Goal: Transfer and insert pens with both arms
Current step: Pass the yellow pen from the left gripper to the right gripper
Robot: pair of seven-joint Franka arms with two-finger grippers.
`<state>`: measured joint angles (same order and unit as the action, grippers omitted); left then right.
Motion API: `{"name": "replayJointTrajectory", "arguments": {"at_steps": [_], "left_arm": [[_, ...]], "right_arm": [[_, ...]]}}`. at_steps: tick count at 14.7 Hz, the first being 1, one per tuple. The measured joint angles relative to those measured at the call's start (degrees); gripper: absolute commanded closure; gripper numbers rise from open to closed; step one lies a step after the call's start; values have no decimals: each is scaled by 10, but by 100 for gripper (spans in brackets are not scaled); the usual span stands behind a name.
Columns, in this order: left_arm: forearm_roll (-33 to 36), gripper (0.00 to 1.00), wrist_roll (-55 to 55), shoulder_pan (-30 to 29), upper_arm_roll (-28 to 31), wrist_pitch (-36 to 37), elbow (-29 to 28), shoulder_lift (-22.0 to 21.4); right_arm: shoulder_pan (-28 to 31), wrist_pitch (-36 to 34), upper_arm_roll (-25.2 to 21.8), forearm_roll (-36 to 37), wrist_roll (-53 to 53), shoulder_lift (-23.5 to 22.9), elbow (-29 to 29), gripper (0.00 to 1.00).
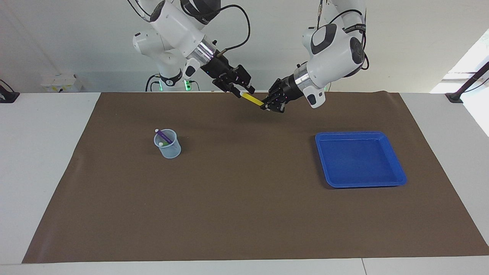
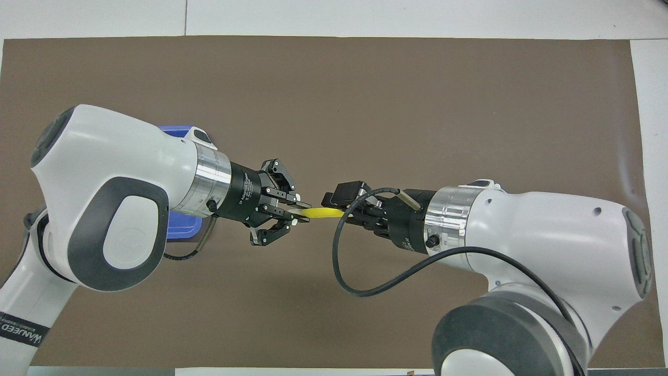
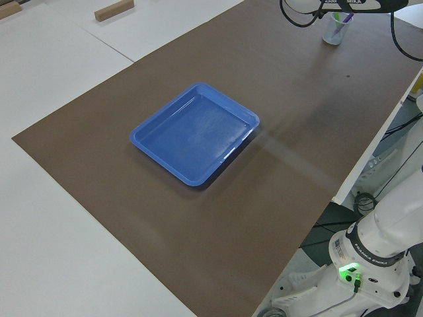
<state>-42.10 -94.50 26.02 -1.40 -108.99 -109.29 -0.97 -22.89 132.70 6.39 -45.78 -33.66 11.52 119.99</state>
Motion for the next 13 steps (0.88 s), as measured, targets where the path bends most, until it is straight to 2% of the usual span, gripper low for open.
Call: {"name": "replayJointTrajectory", "arguments": {"at_steps": [3,4,7,12,13], "left_arm": [[0,100,0,0,1,-1,0,0],[0,100,0,0,1,-1,0,0],[-2,100,0,0,2,-3,0,-2],[-10,100,-1,-1,5,-5,-2,-5],[-10,39,-1,-1,5,-5,-2,-5]], "right_arm": [[0,0,0,0,0,0,1,55],[0,0,0,0,0,0,1,63],[0,0,-1,0,1,0,1,100],[1,1,-2,-1,1,2,3,100],[1,1,-2,-1,1,2,3,100]]}}
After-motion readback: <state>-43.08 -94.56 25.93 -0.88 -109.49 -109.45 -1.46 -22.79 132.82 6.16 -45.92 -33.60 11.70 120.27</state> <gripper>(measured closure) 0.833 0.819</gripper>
